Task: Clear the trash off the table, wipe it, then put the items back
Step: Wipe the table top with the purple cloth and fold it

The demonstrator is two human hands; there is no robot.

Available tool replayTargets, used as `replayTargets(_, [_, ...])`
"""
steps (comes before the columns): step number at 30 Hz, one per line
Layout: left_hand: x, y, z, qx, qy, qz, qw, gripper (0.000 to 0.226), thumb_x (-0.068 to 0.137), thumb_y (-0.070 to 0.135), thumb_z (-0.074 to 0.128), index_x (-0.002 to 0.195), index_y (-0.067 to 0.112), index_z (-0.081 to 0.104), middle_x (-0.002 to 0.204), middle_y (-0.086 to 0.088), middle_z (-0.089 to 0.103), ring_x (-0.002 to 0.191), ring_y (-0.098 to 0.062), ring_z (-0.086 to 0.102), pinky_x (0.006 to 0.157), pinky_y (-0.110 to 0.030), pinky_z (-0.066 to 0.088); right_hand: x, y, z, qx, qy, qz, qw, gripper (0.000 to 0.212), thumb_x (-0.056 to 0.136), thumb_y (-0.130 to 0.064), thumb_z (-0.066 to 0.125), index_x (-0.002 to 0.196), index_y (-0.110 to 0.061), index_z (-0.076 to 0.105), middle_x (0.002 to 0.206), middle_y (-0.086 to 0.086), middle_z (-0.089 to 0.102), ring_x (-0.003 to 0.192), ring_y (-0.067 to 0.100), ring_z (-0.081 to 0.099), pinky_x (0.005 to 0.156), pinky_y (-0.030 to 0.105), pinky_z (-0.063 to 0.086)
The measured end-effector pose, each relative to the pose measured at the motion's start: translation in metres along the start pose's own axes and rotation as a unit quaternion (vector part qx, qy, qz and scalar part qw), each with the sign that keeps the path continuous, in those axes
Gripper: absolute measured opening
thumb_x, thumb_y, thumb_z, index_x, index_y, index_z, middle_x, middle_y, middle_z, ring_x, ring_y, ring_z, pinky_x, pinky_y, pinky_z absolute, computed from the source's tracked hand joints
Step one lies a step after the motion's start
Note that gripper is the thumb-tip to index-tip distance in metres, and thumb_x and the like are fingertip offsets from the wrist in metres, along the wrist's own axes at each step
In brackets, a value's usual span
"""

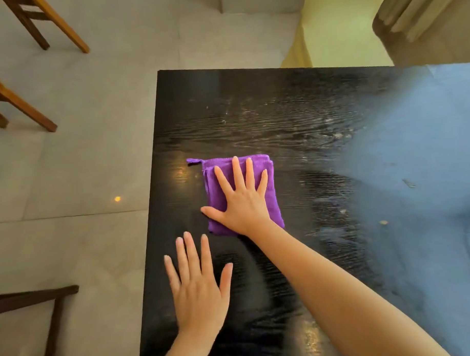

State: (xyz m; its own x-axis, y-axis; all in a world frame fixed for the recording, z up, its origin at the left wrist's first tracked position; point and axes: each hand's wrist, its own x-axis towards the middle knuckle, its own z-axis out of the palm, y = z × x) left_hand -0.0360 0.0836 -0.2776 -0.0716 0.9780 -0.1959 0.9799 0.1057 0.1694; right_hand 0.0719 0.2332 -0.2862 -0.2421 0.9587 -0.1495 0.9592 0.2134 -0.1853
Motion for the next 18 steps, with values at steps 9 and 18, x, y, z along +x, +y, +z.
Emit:
replayTargets(9, [-0.003, 0.004, 0.006, 0.063, 0.015, -0.021, 0.998, 0.075, 0.092, 0.06, 0.011, 0.147, 0.011, 0.018, 0.155, -0.02, 0.02, 0.144, -0.034, 0.013, 0.115, -0.056, 0.015, -0.008, 0.018, -0.001, -0.012, 0.037, -0.046, 0.998, 0.056, 0.094, -0.046, 0.027, 0.148, -0.033, 0.02, 0.161, 0.002, 0.011, 0.148, 0.032, 0.002, 0.115, 0.059, -0.001])
replayTargets(18, [-0.04, 0.029, 0.015, 0.044, 0.018, -0.023, 0.999, 0.081, 0.086, 0.068, -0.001, 0.148, 0.017, 0.005, 0.157, -0.016, 0.007, 0.146, -0.032, 0.003, 0.117, -0.054, 0.004, -0.032, 0.064, -0.007, 0.017, 0.087, -0.02, 0.996, 0.054, 0.092, -0.03, 0.04, 0.145, -0.023, 0.034, 0.157, 0.001, 0.026, 0.147, 0.026, 0.017, 0.119, 0.045, 0.013])
